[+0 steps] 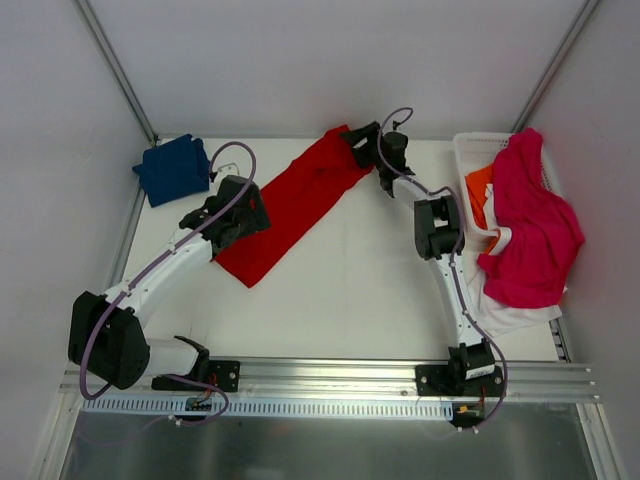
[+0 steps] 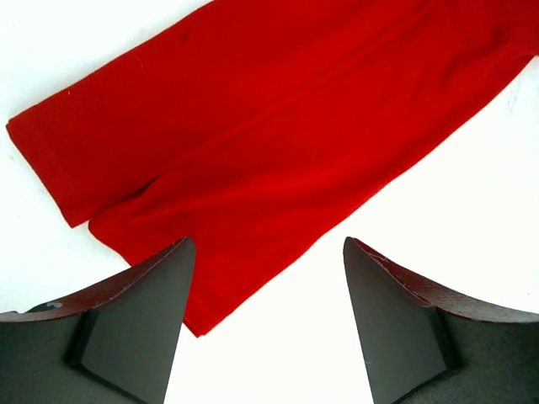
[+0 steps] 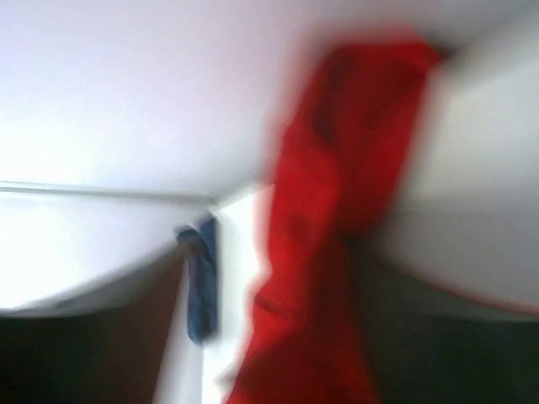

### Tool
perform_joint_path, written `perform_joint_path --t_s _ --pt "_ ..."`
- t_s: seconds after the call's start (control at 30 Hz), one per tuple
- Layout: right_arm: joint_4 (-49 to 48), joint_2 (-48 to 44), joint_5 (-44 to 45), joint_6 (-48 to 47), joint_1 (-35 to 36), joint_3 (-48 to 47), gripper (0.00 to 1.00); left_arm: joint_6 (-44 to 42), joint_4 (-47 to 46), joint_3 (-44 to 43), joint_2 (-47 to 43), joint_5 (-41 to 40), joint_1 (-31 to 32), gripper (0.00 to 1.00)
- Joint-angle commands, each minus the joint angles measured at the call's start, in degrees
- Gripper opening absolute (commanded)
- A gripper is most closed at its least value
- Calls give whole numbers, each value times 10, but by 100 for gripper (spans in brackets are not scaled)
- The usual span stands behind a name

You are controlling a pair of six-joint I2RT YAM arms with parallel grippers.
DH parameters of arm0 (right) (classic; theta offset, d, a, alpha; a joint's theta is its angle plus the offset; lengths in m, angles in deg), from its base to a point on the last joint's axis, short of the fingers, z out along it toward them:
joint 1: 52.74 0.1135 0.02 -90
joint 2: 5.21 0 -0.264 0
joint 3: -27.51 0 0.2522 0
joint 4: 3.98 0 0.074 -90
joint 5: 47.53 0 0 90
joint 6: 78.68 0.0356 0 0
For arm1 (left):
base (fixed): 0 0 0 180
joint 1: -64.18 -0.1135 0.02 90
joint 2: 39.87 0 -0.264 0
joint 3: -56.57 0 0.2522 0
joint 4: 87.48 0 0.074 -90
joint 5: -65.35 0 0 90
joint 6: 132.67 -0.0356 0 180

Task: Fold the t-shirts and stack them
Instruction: Fold the tshirt

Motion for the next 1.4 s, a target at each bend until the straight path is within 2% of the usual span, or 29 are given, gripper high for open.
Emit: perform_joint_path --t_s 0.0,0.1,0.2,0.33,0.37,0.5,0.57,0.63,0.67,0.8,0.97,1.13,1.37 --pt "-150 22 42 34 9 -61 99 9 -17 7 -19 -27 6 72" --pt "-167 -22 40 -9 8 -16 100 6 -18 9 -19 -29 10 71" --pt "-183 -113 38 -74 3 83 99 8 -21 11 -22 -28 13 71" --pt "-178 -256 59 -140 -15 229 99 12 -23 15 -33 -30 17 71" --pt "-171 -320 69 -163 -18 296 100 12 -23 18 -37 -34 17 71" --pt "-63 -491 131 -224 -6 449 99 22 -25 27 -56 -55 17 71" --pt "42 -572 184 -256 14 510 99 27 -25 30 -62 -61 17 72" --pt "145 -608 233 -258 51 536 99 29 -26 30 -65 -62 18 73" --pt "164 -631 241 -252 63 565 99 30 -25 30 -68 -63 17 72" --pt "172 -654 269 -213 167 644 99 27 -25 28 -77 -57 17 72" --pt "182 -628 334 -154 278 670 99 21 -24 36 -105 -58 17 73" --pt "161 -588 325 -99 328 683 99 17 -24 52 -133 -68 17 74" --pt "159 -553 327 -76 377 676 99 17 -24 61 -144 -70 17 75"
